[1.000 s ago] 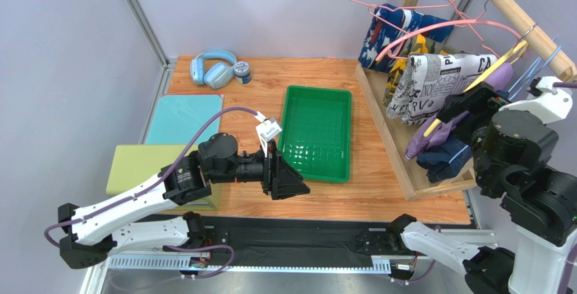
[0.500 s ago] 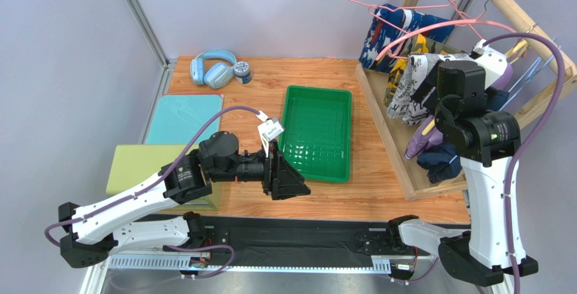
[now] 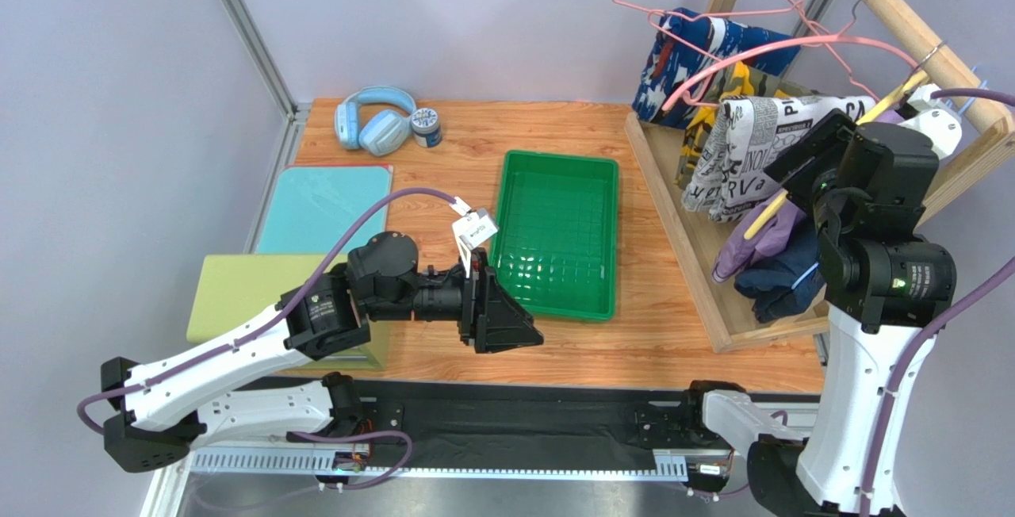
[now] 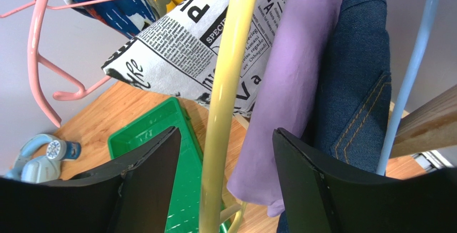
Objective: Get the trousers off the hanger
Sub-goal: Grab a hanger with trousers on it with the right arm
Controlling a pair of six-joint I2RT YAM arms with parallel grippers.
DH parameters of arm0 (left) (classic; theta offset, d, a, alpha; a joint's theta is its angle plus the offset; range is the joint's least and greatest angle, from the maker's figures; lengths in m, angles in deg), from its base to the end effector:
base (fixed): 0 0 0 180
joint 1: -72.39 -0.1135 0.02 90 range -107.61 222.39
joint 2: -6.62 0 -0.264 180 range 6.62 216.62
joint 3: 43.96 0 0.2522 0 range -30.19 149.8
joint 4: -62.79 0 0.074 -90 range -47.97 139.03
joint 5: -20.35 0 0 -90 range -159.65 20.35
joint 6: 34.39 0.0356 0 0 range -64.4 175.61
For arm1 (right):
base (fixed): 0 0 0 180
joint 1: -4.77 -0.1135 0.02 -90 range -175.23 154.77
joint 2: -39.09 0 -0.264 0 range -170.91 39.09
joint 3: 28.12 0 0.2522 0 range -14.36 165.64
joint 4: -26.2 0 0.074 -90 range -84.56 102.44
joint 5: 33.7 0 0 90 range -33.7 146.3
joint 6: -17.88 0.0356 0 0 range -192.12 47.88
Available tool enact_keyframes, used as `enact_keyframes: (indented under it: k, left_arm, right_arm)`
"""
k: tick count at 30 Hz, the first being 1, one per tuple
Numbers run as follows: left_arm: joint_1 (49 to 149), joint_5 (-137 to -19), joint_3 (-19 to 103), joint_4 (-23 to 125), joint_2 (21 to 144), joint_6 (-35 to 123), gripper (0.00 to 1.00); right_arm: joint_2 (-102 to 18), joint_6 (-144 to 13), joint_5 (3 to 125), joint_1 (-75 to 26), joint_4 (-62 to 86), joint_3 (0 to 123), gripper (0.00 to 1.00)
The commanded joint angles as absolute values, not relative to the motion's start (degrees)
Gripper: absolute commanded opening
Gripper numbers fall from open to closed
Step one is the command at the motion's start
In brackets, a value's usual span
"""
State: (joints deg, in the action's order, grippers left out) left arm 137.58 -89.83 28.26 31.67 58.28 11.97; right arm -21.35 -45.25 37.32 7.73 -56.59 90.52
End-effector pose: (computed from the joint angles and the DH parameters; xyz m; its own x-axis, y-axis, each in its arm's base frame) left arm 0.0719 -0.1848 0.3895 -0.7418 0.0610 -0.6678 0.6665 0.1771 -0.7242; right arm 0.1198 -0.0178 0.5127 -0.2151 0.4391 -0.8723 0.4948 0.8191 0.2903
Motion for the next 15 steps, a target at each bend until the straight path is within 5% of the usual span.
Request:
enact_keyframes:
  k: [1,7,15]
  left_arm:
    - [137.7,-87.6,28.34,30.76,57.6,7.63,0.68]
    - [137.7,-82.49,30.1,19.95,60.5,5.34,0.75]
    - [137.78,-78.01,30.71,13.19,59.1,4.63,0.86]
  right_arm:
    - [-21.91,-47.78,51.26,14.42,-53.3,92.25,0.68]
    - [-20.76,-47.51,58.23,17.77,-51.45,91.99,0.62]
    - [-21.11,-50.32,56.83,18.04,-51.28,92.78,0.33]
